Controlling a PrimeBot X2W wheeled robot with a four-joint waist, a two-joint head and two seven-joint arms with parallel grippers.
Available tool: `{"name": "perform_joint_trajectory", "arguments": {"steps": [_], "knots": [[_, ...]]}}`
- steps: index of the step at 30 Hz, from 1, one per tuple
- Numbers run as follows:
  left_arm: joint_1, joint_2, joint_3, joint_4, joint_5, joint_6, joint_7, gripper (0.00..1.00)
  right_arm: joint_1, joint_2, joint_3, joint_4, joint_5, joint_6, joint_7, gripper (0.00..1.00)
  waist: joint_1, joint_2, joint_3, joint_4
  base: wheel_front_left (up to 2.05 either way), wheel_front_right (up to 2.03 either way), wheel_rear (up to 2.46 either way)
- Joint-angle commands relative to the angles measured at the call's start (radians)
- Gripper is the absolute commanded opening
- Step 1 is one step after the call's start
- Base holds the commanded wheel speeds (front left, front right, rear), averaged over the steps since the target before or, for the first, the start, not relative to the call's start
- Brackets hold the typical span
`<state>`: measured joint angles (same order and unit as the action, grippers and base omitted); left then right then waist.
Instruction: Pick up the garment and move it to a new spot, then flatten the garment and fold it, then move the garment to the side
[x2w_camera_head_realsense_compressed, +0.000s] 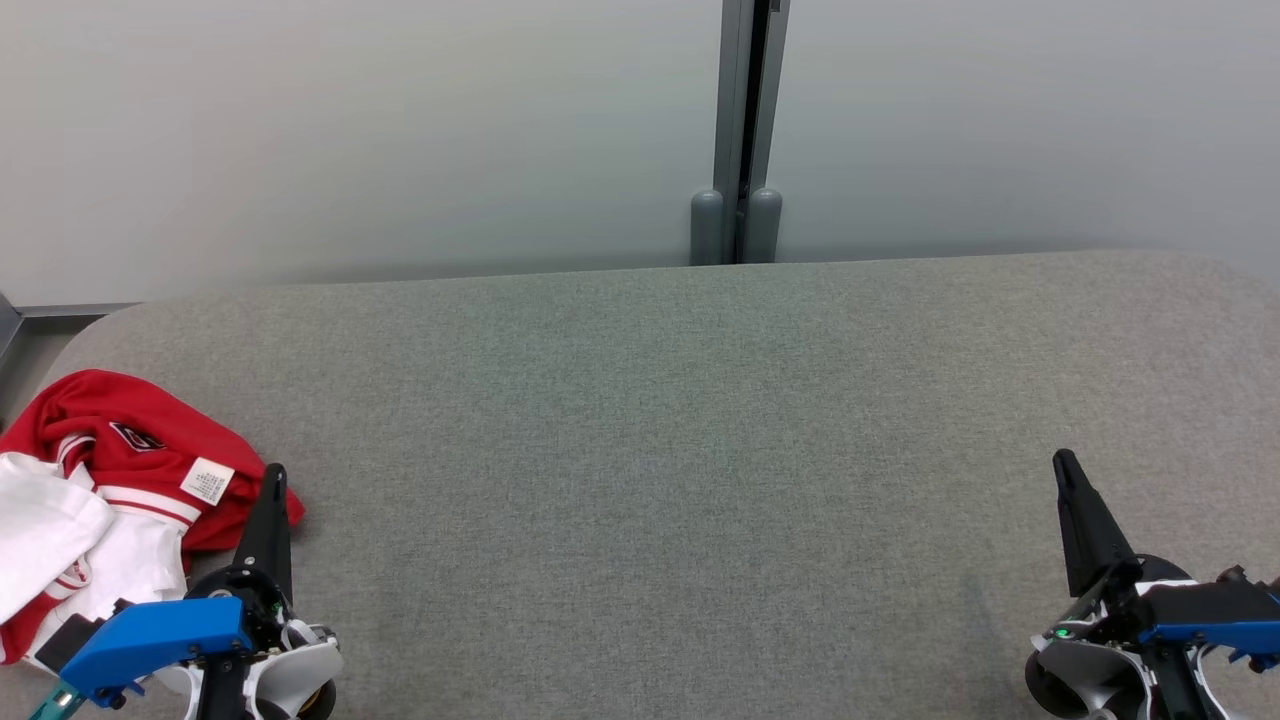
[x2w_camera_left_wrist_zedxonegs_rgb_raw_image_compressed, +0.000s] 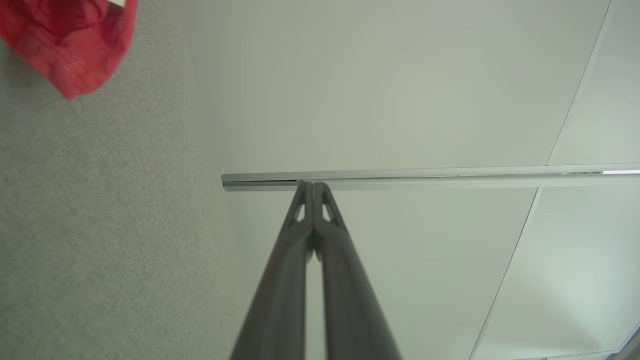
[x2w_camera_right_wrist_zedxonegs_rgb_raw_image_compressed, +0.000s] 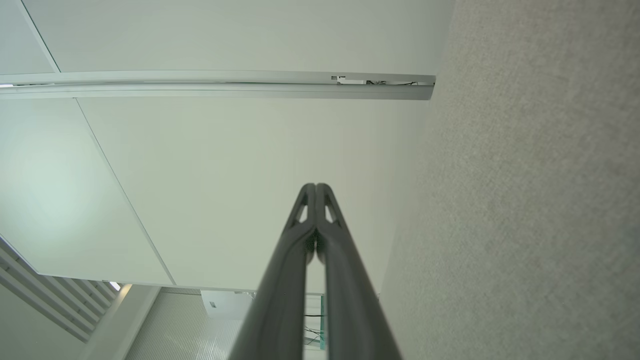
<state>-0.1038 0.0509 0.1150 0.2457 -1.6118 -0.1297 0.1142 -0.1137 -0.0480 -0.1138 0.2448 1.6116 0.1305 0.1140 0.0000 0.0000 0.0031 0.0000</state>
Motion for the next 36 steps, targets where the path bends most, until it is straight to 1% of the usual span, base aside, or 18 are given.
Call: {"name": "perform_joint_trajectory", "arguments": {"steps": [1, 36], "knots": [[-0.009, -0.001, 0.002, -0.005, -0.002, -0.004, 0.003, 0.0, 0.011, -0.004, -0.002, -0.004, 0.003, 0.0, 0.004, 0.0, 0.0, 0.0, 0.0, 0.0, 0.0, 0.0, 0.0], [-0.009, -0.001, 0.002, -0.005, -0.002, -0.004, 0.003, 0.0, 0.011, -0.004, -0.002, -0.004, 0.003, 0.0, 0.004, 0.0, 0.0, 0.0, 0.0, 0.0, 0.0, 0.0, 0.0]]}}
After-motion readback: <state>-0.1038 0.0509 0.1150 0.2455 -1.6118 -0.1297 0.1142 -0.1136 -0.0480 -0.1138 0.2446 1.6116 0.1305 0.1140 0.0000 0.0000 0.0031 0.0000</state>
